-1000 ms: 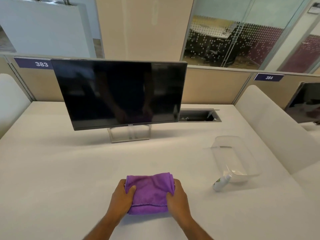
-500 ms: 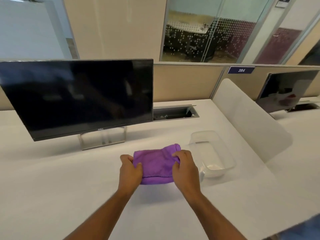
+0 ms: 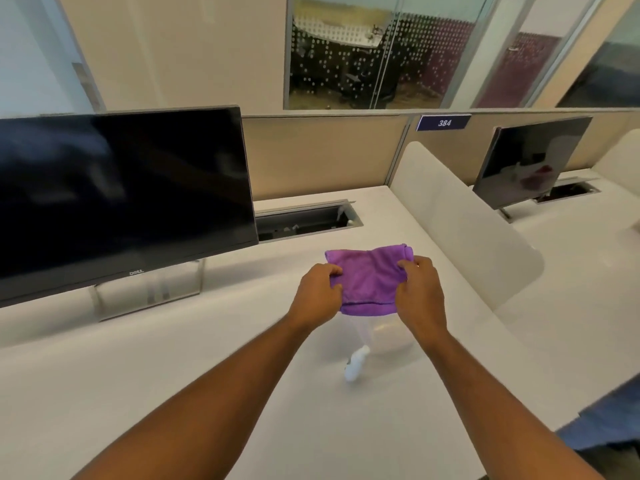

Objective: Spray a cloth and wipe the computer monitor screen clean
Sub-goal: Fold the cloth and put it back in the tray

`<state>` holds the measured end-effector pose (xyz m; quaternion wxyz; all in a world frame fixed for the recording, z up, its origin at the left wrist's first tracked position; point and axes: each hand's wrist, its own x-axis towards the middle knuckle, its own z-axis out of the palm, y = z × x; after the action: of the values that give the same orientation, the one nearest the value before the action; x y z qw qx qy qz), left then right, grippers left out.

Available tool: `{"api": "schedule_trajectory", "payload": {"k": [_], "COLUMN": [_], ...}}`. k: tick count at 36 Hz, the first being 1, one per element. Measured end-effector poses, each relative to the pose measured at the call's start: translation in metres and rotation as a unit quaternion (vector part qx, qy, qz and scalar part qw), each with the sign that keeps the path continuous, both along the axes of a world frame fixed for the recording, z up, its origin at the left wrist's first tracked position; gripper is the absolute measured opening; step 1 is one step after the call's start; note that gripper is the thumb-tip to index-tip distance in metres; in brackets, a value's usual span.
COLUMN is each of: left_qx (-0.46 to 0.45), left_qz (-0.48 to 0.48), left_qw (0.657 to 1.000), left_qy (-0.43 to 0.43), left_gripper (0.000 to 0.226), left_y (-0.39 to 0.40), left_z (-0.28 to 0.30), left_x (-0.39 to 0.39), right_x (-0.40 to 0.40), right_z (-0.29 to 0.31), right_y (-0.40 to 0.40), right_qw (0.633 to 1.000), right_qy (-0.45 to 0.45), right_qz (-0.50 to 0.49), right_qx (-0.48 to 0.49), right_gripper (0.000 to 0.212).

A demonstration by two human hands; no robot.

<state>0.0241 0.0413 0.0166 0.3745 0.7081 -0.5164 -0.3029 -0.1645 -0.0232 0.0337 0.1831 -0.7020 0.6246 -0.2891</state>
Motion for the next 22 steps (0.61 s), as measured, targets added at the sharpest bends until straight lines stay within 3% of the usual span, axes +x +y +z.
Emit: {"api": "schedule_trajectory", "payload": {"k": [6, 10, 15, 20, 22], "left_qx": [0.052, 0.057, 0.057, 0.062, 0.062], "left_qz": [-0.069, -0.107, -0.134, -0.15, -0.152], "left_qw": [0.995, 0.989, 0.978, 0.965, 0.959], "left_qy": [-0.048, -0.087, -0.146, -0.207, -0.232], "left_gripper": [0.049, 0.043, 0.026, 0.025, 0.035], "left_y": [-0.024, -0.031, -0.035, -0.038, -0.039], "left_z": [-0.004, -0.01, -0.015, -0.022, -0.025], "left_x": [-0.019, -0.027, -0.035, -0.037, -0.037], "right_x": [-0.012, -0.013, -0.01, -0.003, -0.002], "right_z": [-0.023, -0.037, -0.053, -0.059, -0.063], "right_y": [-0.02, -0.025, -0.028, -0.03, -0.031], "right_qw": [0.997, 0.994, 0.95, 0.95, 0.945], "right_qy": [0.049, 0.102, 0.296, 0.292, 0.311], "right_qz": [0.018, 0.031, 0.086, 0.104, 0.103], "right_qx": [-0.051, -0.037, -0.044, -0.028, -0.019], "right_gripper": [0.03, 0.027, 0.042, 0.033, 0.045]}}
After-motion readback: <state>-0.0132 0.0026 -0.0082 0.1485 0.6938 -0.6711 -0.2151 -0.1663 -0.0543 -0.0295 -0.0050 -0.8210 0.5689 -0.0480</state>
